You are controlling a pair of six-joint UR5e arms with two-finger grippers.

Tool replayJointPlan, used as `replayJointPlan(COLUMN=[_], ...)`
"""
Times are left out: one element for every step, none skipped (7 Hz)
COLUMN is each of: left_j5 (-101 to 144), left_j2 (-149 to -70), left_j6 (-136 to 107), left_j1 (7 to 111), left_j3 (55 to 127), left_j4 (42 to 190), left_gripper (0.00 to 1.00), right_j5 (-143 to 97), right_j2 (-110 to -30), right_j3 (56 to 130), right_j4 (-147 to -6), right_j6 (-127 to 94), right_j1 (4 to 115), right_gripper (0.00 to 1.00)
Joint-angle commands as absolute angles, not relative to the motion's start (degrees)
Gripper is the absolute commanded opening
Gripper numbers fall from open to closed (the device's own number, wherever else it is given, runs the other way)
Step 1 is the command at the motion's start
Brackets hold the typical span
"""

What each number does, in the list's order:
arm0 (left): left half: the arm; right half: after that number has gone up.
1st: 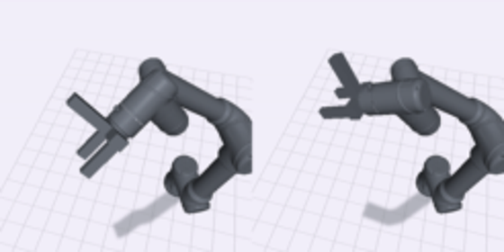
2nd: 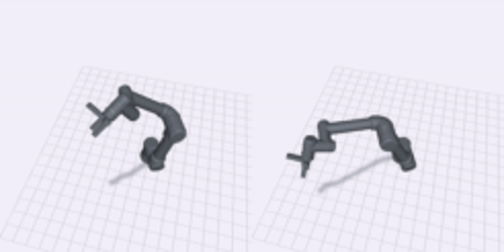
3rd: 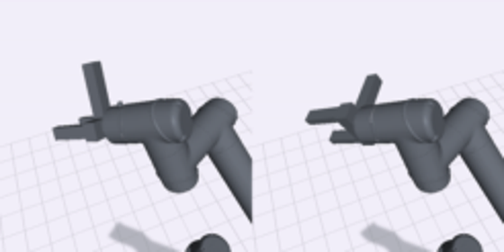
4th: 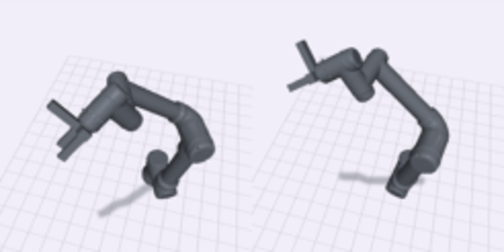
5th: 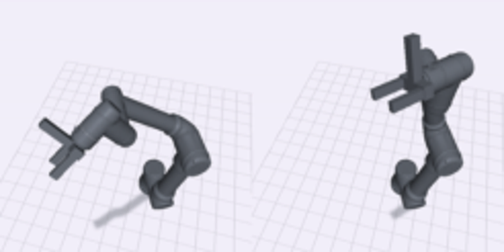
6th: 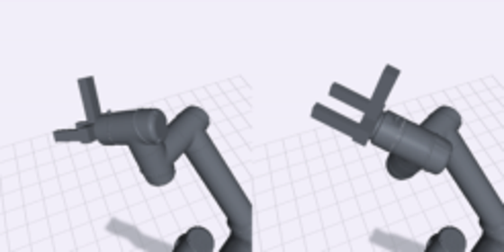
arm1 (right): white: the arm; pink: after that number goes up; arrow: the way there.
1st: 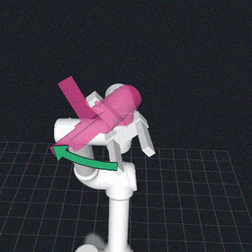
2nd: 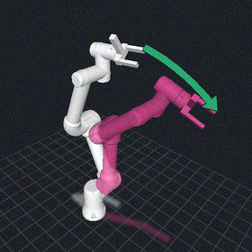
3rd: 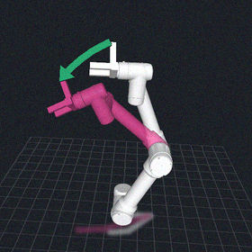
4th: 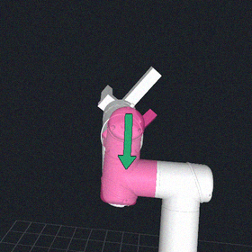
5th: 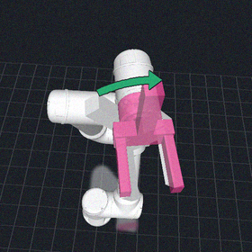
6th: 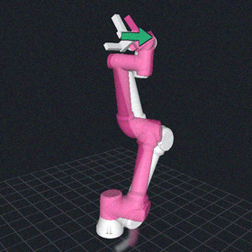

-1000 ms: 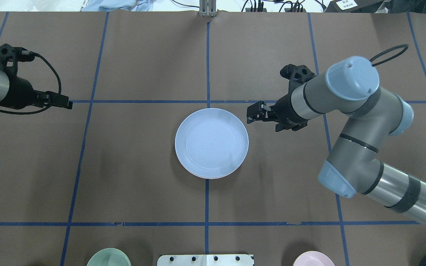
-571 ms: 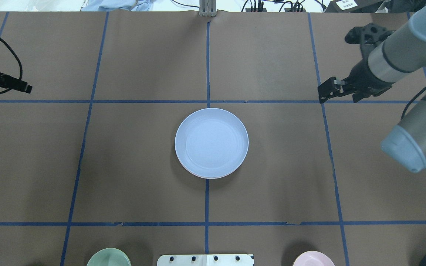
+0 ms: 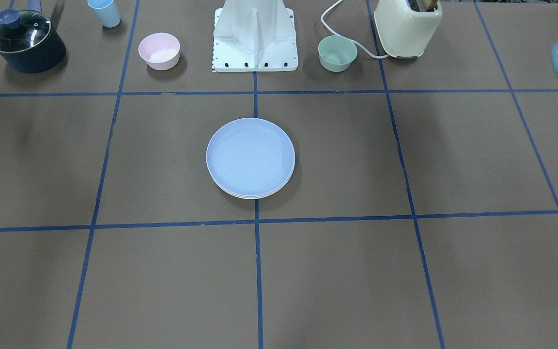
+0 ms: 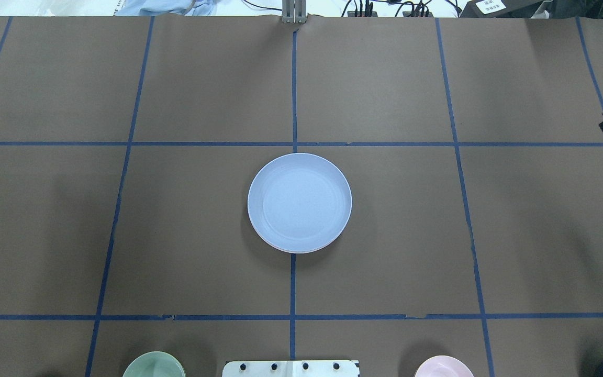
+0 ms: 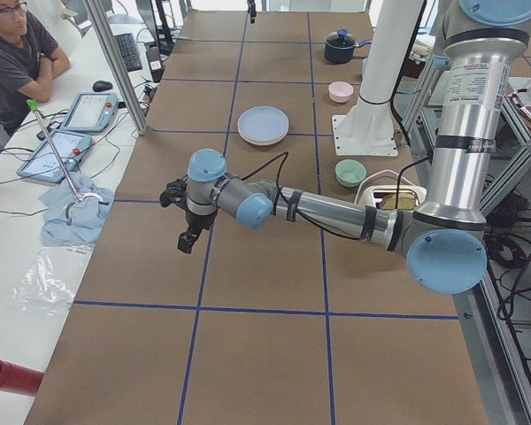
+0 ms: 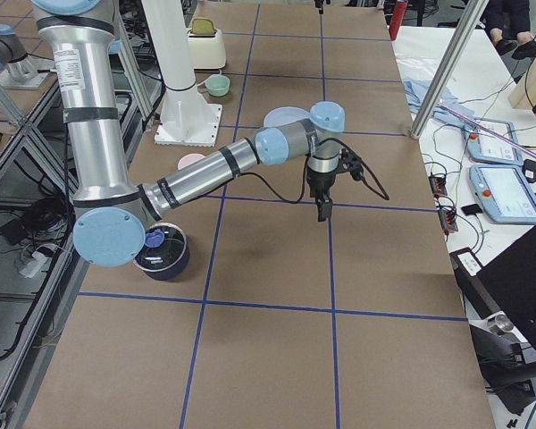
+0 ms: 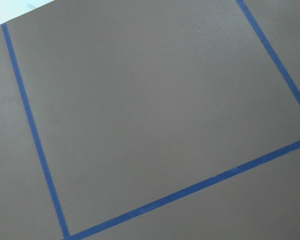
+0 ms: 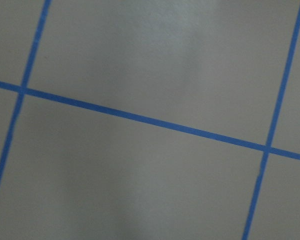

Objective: Stack three plates with pink and blue

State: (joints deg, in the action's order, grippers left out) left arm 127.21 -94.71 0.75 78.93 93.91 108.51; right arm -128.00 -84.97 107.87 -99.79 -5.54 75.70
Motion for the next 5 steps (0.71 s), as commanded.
replayJointPlan(left_j5=[131.72,131.83,131.84,131.49,131.05], left_j2=[-90.73,-90.18,-91.05,-89.75,-89.91], left_j6=[9.4,8.71,7.48,7.91,7.74], left_j1=[84.53,86.2,86.22,86.39,86.31], left_j3=[90.53,90.35,90.79,90.18,88.09], left_j4=[108.71,109.59,110.12,110.74,110.74], left_gripper=[1.0,1.0,1.0,1.0,1.0], right_j5=[-131.75,-131.49,-131.14,-131.22,-131.05], right_j2=[-89.54,-90.17,-90.44,-92.01,-91.59], right_j3=[103.45,103.1,99.27,97.92,97.82], right_j4=[-99.58,-99.58,-99.58,-99.49,-99.49], right_j6=[7.1,7.12,7.12,7.55,6.95], right_j1=[84.08,84.29,84.29,84.98,85.08], right_gripper=[1.0,1.0,1.0,1.0,1.0])
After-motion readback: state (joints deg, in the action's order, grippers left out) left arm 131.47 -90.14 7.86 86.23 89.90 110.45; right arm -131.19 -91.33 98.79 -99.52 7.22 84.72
